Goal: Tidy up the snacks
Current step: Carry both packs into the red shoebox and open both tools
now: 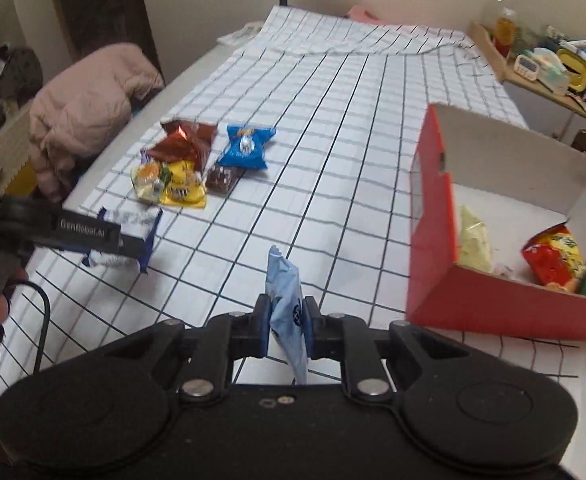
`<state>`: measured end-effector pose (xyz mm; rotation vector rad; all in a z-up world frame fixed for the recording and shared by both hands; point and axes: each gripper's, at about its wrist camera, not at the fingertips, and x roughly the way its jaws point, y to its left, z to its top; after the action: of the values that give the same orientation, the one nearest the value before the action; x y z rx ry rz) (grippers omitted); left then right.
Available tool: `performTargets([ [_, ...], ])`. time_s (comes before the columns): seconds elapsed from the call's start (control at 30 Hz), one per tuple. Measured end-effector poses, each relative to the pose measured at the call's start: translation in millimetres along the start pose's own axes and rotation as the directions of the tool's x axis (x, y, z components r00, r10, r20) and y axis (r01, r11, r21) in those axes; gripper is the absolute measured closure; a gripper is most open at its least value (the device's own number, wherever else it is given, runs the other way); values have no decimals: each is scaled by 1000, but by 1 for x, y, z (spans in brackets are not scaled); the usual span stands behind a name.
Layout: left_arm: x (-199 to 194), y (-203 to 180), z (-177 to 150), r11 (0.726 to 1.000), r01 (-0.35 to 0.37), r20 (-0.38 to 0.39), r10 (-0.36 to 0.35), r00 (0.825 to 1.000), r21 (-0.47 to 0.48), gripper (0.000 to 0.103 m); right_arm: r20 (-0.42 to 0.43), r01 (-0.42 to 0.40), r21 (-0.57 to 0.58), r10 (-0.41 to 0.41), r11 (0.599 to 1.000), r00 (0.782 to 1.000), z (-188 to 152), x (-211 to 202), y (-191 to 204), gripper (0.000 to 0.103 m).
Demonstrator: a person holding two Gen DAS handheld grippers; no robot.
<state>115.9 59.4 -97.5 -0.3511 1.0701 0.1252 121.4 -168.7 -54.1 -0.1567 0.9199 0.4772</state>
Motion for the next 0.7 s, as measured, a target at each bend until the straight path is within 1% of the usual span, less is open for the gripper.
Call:
performTargets([
  [0.03, -5, -5, 0, 1000, 13, 2, -13, 1000, 10, 54, 10, 1, 4, -1, 1000, 1000, 1, -6, -2, 89],
  [0.07, -10, -10, 0, 1000, 21, 6, -21, 1000, 22, 70, 20, 2, 8, -2, 1000, 1000, 2, -12, -3, 89],
  [0.1, -14, -16, 1, 999, 29, 3, -30, 1000, 41, 73, 32, 3, 13, -3, 1000, 999, 3, -18, -6, 89],
  [0.17, -22, -27, 2, 997, 52, 8, -52, 999, 60, 73, 52, 7, 26, -9, 1000, 999, 5, -28, -12, 89],
  [0.23, -32, -42, 3, 993, 70, 35, -73, 997, 94, 73, 75, 9, 36, -12, 999, 997, 7, -38, -19, 89],
  [0.3, -35, -54, 3, 991, 66, 53, -73, 996, 119, 73, 91, 17, 42, -21, 999, 996, 8, -44, -27, 89],
  [0.33, -33, -58, 5, 991, 62, 48, -68, 997, 118, 73, 94, 13, 48, -17, 999, 995, 8, -46, -32, 89],
  [0.4, -27, -60, 6, 993, 70, 28, -73, 997, 97, 73, 101, 8, 57, -14, 998, 995, 6, -49, -41, 89],
  [0.5, -17, -57, 9, 997, 44, 7, -45, 999, 65, 73, 112, -8, 64, 1, 998, 994, 1, -51, -52, 89],
  [0.63, -1, -51, 13, 1000, -8, -22, 8, 1000, 8, 72, 118, -43, 72, 34, 996, 992, -7, -49, -60, 89],
  [0.7, 7, -48, 15, 999, -17, -41, 15, 999, -27, 64, 114, -67, 77, 58, 995, 992, -11, -45, -61, 89],
])
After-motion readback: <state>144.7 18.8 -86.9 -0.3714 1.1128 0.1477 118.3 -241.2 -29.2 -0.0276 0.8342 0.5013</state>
